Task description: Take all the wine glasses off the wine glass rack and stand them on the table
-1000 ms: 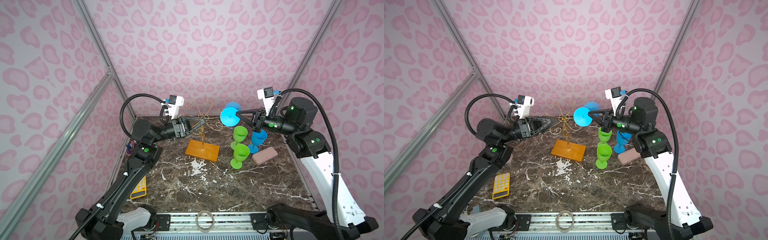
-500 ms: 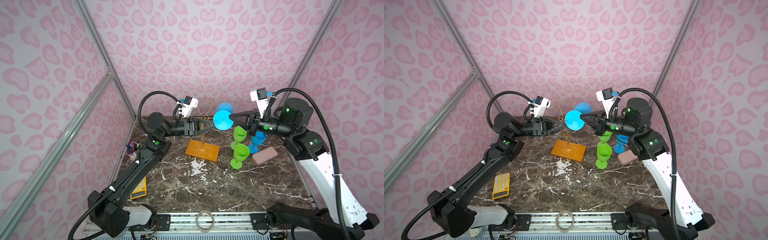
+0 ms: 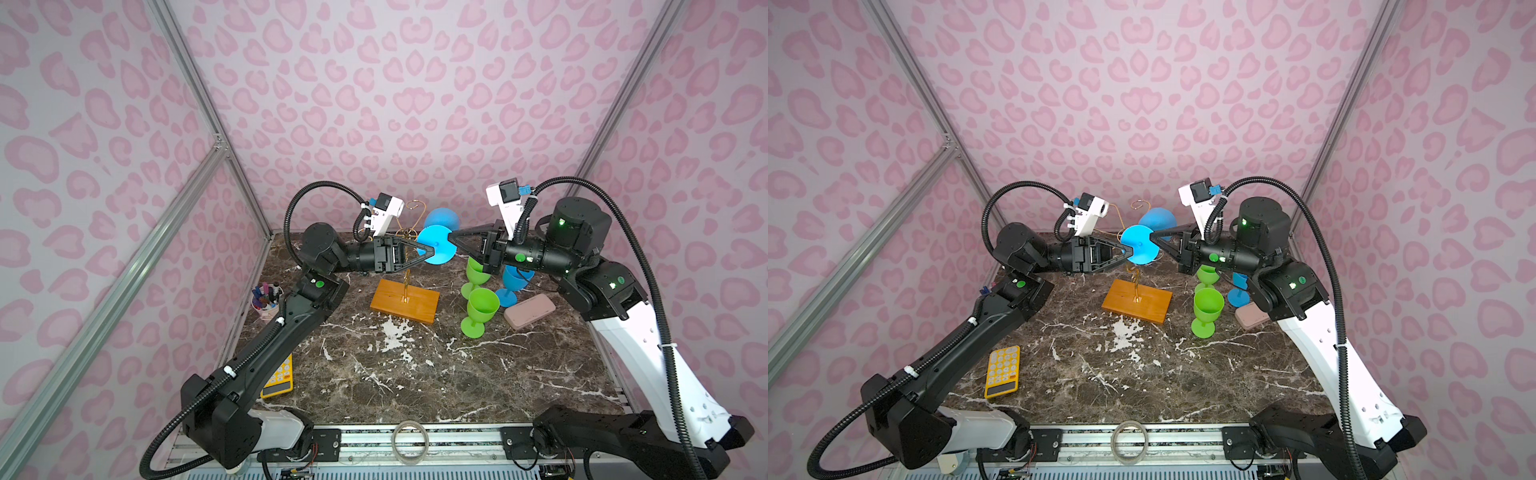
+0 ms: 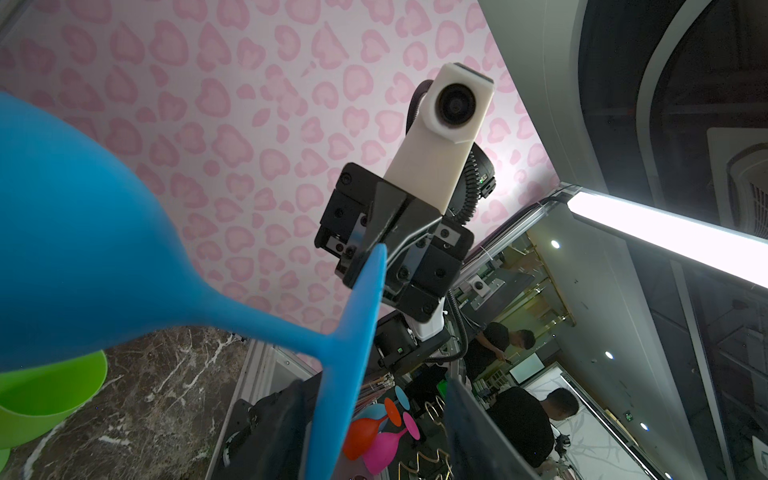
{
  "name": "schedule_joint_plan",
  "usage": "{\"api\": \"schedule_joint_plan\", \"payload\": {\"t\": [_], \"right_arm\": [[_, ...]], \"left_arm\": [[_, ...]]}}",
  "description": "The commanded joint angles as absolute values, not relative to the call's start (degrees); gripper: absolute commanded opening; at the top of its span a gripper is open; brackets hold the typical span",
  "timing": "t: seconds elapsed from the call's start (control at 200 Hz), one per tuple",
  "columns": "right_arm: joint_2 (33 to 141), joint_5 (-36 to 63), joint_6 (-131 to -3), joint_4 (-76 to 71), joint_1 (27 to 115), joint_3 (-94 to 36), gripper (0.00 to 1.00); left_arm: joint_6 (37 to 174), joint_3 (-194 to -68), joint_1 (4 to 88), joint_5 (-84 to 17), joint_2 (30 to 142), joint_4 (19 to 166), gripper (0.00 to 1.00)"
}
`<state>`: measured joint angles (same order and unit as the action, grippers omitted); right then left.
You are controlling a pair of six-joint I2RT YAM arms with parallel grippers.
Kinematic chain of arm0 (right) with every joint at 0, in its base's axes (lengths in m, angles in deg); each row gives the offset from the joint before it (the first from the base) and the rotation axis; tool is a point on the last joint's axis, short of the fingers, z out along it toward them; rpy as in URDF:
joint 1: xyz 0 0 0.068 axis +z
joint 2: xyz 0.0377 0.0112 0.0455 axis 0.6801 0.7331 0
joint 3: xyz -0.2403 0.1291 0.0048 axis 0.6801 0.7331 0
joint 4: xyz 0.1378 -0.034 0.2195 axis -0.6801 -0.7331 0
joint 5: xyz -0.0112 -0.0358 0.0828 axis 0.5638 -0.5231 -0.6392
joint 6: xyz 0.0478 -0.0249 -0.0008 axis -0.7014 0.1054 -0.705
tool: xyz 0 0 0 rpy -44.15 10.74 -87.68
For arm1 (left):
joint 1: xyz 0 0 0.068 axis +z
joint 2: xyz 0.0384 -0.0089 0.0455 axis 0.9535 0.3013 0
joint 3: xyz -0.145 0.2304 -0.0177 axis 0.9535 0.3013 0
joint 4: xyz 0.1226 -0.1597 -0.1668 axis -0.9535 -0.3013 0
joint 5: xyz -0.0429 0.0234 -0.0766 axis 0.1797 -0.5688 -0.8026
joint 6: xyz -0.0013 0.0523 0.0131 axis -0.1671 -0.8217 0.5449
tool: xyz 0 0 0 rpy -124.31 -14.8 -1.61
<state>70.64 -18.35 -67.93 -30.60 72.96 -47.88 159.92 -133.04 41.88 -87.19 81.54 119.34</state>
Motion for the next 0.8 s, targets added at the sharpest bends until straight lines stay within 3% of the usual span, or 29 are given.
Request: {"api": "schedule_joint_plan", "payload": {"t": [0.0, 0.42, 0.795], "right_arm": [[71.0, -17.09, -68.29, -29.29, 73.68, -48.11, 0.0], [70.16, -14.22, -68.47, -29.48, 74.76, -47.93, 0.0], [70.36, -14.06, -69.04, -28.58, 76.43, -47.49, 0.0]], "left_arm": [[156.87, -134.22, 41.7, -88.1, 81.5, 117.02, 0.51], [150.44, -135.73, 41.7, -86.88, 79.53, 108.36, 0.23], [150.66, -135.64, 41.79, -86.89, 77.45, 108.5, 0.1]]}}
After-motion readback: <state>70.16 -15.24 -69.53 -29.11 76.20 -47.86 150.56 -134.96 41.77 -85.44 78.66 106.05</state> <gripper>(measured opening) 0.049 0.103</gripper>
